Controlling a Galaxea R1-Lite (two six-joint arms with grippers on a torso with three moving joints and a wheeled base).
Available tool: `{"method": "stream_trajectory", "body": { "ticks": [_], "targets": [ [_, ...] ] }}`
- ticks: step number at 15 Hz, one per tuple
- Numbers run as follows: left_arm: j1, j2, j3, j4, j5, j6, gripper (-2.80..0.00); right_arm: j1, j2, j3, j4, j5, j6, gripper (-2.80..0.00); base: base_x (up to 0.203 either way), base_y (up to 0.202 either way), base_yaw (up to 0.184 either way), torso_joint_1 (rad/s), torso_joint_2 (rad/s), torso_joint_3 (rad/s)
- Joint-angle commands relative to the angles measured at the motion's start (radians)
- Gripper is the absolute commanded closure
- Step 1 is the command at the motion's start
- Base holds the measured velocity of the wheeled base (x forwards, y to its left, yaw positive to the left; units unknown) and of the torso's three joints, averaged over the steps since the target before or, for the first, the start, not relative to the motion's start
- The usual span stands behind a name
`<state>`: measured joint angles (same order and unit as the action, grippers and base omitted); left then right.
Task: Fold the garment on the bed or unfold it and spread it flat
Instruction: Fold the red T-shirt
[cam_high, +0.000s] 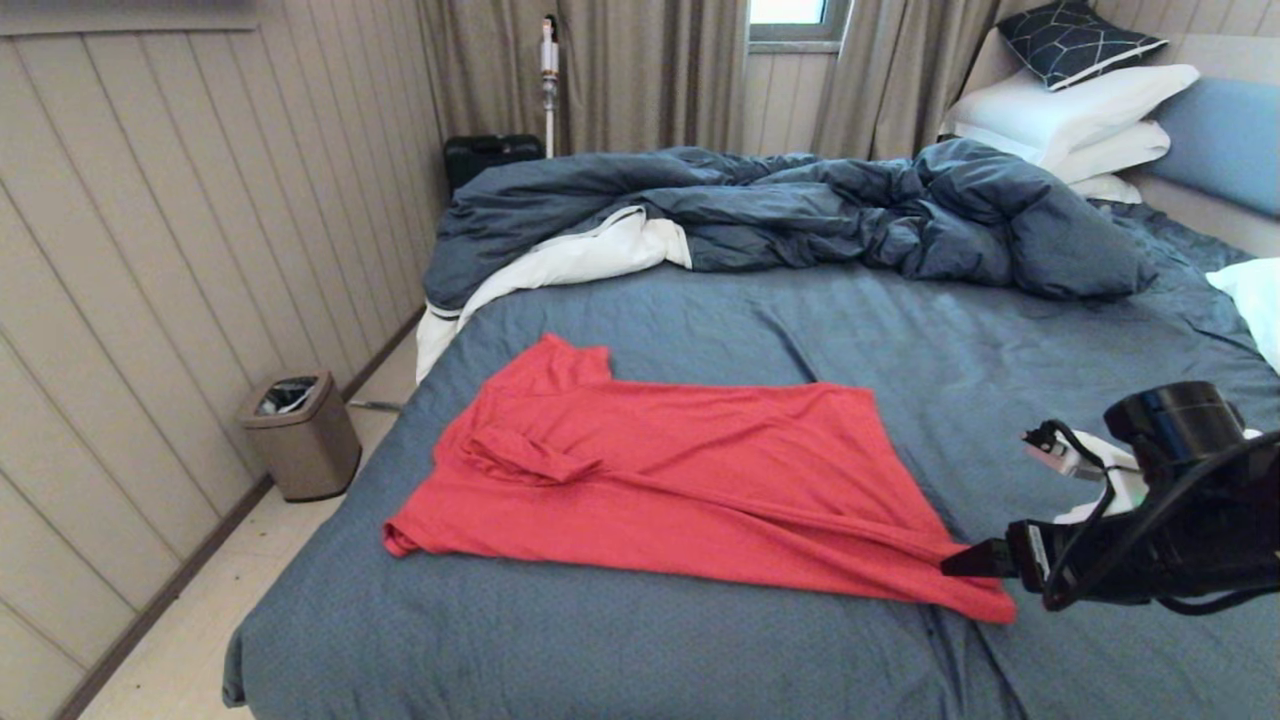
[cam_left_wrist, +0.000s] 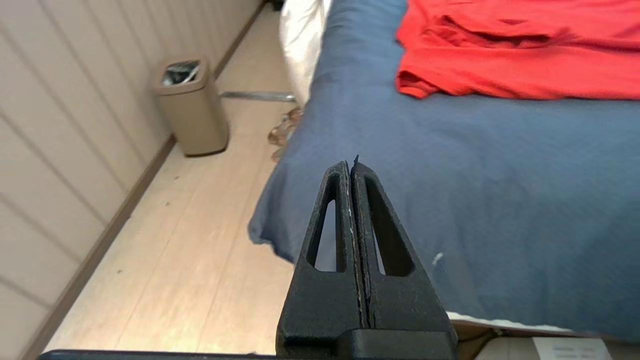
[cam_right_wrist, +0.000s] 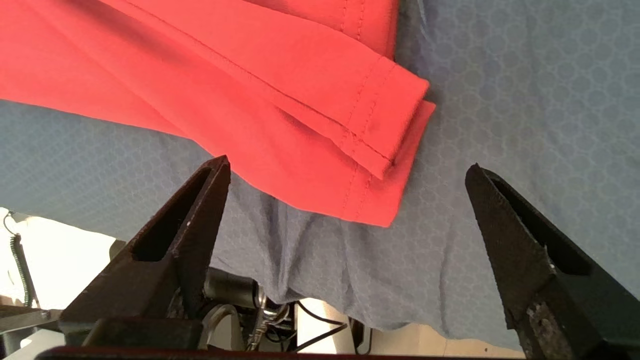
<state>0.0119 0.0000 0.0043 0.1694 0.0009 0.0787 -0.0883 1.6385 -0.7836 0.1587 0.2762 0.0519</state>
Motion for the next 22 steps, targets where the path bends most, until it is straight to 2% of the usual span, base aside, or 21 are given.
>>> {"method": "stream_trajectory", "body": {
  "ticks": [1,4,6,8,12,13,22],
  "targets": [
    [-0.001,0.000,-0.004,-0.043,-0.019,0.001,0.00,0.011,0.006,-0.003,0.000,0.001,0.003,-2.80,0.000,0.000,0.000,0.000,0.00,0.000],
    [-0.001,0.000,-0.004,-0.104,0.006,0.008,0.00,0.018,0.024,-0.016,-0.001,0.001,0.005,-2.80,0.000,0.000,0.000,0.000,0.00,0.000],
    [-0.001,0.000,-0.004,-0.186,0.042,0.126,0.00,0.016,0.029,-0.020,-0.008,0.001,0.005,-2.80,0.000,0.000,0.000,0.000,0.00,0.000],
    [-0.001,0.000,-0.004,-0.191,0.042,0.067,0.00,0.015,0.040,-0.022,-0.009,0.001,0.004,-2.80,0.000,0.000,0.000,0.000,0.00,0.000],
    [-0.001,0.000,-0.004,-0.191,0.041,0.061,0.00,0.025,0.054,-0.031,-0.010,0.001,0.006,-2.80,0.000,0.000,0.000,0.000,0.00,0.000],
    [-0.001,0.000,-0.004,-0.191,0.039,0.061,0.00,0.025,0.059,-0.033,-0.010,0.001,0.006,0.00,0.000,0.000,0.000,0.000,0.00,0.000],
    [-0.001,0.000,-0.004,-0.183,0.037,0.062,0.00,0.041,0.101,-0.068,-0.013,0.000,0.014,0.00,0.000,0.000,0.000,0.000,0.00,0.000]
  ]
}}
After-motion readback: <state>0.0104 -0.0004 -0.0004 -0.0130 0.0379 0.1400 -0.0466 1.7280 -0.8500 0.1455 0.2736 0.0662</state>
